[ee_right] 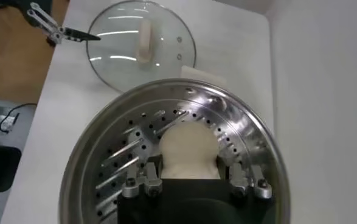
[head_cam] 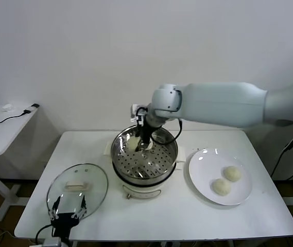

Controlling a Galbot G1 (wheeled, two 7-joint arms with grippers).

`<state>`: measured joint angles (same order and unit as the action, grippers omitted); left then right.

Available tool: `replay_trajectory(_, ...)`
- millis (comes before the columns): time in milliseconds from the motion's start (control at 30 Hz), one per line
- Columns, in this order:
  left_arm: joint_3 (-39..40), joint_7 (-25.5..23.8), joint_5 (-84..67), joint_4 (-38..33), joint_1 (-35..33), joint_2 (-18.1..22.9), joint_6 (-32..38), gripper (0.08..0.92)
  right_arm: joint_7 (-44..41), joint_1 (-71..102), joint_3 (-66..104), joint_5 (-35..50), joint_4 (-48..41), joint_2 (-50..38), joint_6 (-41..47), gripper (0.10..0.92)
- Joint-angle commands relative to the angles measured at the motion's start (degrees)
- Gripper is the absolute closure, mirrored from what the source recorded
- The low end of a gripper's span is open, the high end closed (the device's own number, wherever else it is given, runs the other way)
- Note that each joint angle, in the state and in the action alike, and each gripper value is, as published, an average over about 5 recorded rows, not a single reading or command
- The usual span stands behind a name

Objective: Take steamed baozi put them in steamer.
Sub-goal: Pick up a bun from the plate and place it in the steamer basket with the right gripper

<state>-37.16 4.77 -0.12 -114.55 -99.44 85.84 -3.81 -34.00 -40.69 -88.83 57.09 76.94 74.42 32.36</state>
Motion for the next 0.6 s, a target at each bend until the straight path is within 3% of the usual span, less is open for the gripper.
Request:
replay_trajectory(33, 0.1, 0.0, 0.1, 0.3, 0.0, 0.0, 0.3, 0.177, 3.4, 6.7, 0.0, -0.3, -5.8, 6.4, 1.8, 0.422)
replay_trajectory(267, 0.0, 0.2, 0.4, 0.6, -0.1, 0.1, 0.8, 0.177, 4.4, 9.8, 1.2, -1.2, -9.5, 8.0, 1.3, 0.41)
replay_trajectory(500, 0.0, 0.3, 0.8, 0.5, -0.2, 0.3, 1.0, 0.177, 1.9, 8.6, 1.2, -3.5, -8.6, 6.8, 0.0, 0.242)
replay_trajectory(600, 0.1, 0.3, 0.9, 0.5, -0.2, 0.5, 1.0, 0.177, 0.8, 7.5, 1.6, -5.0, -7.0, 5.1, -0.8, 0.209)
